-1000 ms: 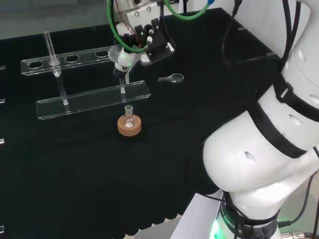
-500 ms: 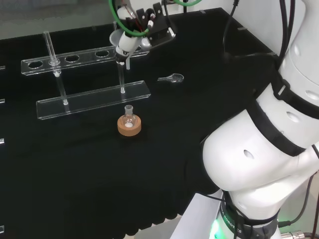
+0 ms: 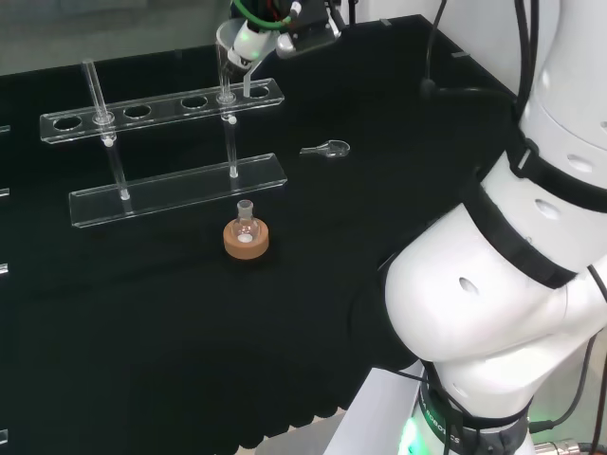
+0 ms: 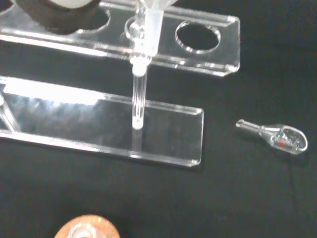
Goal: Put the funnel back on the funnel stand.
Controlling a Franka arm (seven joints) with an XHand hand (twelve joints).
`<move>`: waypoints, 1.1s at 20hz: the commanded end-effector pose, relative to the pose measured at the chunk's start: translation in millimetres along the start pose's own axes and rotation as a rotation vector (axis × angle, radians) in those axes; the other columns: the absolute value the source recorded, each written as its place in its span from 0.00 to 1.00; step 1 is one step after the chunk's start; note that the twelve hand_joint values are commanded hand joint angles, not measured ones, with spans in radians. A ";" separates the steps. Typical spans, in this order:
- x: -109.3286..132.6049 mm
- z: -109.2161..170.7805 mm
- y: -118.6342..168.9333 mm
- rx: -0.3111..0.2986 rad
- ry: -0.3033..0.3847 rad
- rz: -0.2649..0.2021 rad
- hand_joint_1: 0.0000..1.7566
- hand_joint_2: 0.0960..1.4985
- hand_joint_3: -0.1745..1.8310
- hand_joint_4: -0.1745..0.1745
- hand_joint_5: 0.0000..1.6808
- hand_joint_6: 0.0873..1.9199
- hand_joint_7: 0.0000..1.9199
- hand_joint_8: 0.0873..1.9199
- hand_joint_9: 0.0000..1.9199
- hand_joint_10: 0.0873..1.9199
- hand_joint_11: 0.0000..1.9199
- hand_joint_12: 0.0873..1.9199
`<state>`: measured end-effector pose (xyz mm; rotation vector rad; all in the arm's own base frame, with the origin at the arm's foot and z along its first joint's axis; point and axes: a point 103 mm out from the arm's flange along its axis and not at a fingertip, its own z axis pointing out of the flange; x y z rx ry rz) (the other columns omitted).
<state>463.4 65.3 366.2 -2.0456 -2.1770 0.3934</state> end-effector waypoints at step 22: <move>-59.3 20.1 105.6 0.056 0.045 0.020 0.48 0.66 0.00 0.52 0.41 0.28 0.27 0.31 0.41 0.21 0.34 0.64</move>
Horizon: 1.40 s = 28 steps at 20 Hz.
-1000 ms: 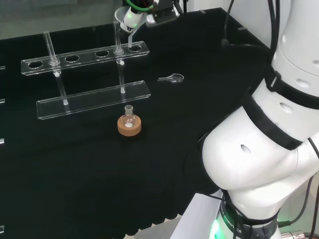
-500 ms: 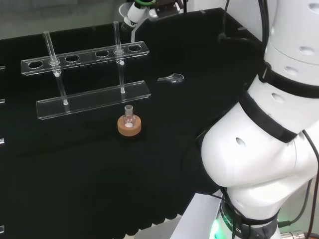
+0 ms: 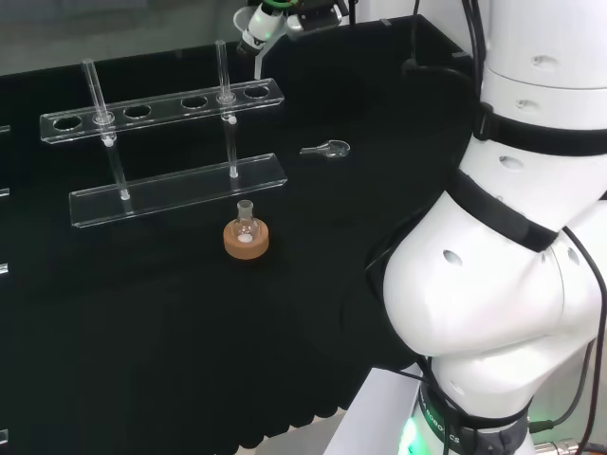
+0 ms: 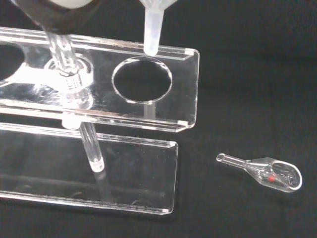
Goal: Put the funnel back on the funnel stand.
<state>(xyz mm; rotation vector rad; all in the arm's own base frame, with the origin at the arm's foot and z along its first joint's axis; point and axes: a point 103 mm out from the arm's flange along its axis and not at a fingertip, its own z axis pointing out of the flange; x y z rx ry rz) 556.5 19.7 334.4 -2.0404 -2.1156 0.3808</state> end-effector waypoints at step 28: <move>11.7 19.2 1.6 0.055 -0.001 -0.020 0.48 0.66 0.00 0.50 0.40 0.29 0.26 0.31 0.41 0.21 0.34 0.64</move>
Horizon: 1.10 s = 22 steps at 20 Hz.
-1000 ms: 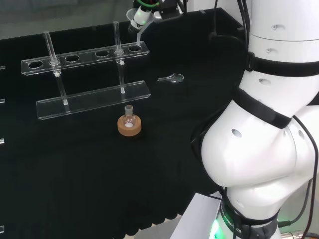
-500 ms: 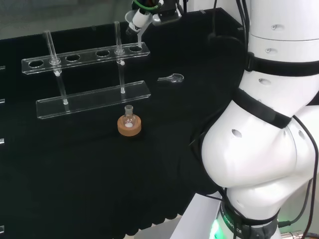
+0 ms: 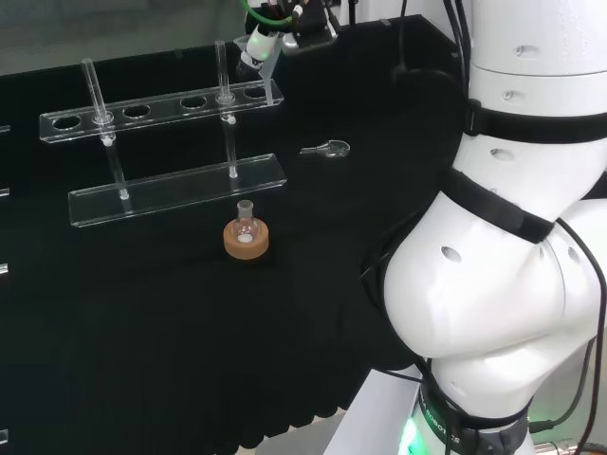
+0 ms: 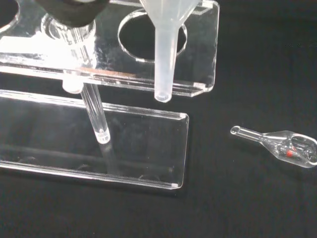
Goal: Put the funnel back on the funnel stand.
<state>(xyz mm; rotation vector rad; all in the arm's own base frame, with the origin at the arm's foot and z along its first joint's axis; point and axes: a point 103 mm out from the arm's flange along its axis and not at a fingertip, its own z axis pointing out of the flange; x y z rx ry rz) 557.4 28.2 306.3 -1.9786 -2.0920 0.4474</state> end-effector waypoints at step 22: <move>12.6 -12.7 -18.6 -0.314 0.077 -0.001 0.48 0.66 0.00 0.50 0.40 0.29 0.24 0.31 0.40 0.21 0.34 0.64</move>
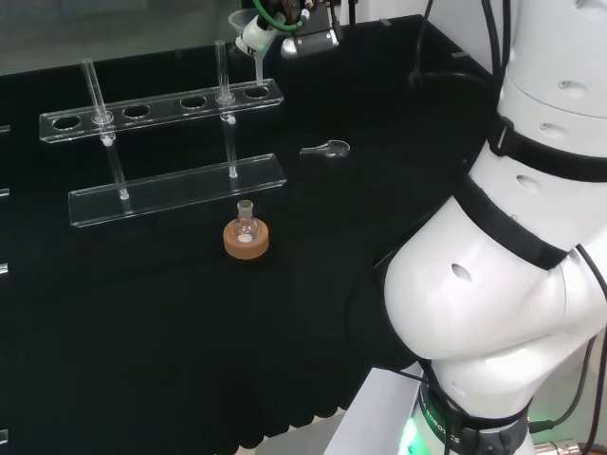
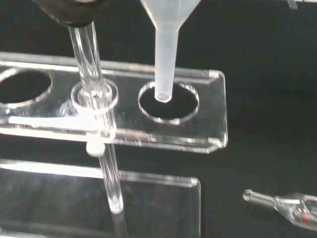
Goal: Put the funnel back on the funnel stand.
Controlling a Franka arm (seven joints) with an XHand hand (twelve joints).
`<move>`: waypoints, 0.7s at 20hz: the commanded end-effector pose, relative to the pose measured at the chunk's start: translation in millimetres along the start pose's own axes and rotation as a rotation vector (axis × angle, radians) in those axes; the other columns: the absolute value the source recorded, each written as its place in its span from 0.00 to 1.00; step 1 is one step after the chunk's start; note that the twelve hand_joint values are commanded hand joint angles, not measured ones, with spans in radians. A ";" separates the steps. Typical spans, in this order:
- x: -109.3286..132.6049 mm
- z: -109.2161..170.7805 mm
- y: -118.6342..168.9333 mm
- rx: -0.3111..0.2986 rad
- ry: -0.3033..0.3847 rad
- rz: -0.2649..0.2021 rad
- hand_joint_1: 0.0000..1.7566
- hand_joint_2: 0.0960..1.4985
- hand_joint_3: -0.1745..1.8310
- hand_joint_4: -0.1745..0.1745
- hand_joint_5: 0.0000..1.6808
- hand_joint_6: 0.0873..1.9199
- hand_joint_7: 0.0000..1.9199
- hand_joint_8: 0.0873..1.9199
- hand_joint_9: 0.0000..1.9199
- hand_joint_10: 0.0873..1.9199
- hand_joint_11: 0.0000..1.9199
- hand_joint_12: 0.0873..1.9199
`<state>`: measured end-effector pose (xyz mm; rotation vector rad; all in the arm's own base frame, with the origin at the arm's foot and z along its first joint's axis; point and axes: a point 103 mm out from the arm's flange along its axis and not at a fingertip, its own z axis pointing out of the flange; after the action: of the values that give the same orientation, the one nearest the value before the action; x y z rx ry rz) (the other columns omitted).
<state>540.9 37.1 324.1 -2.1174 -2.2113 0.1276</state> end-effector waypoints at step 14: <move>1.0 21.0 15.1 -0.021 0.030 0.005 0.48 0.66 0.00 0.49 0.39 0.29 0.24 0.32 0.40 0.21 0.35 0.64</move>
<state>552.2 39.1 304.5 -2.1168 -2.2069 0.0725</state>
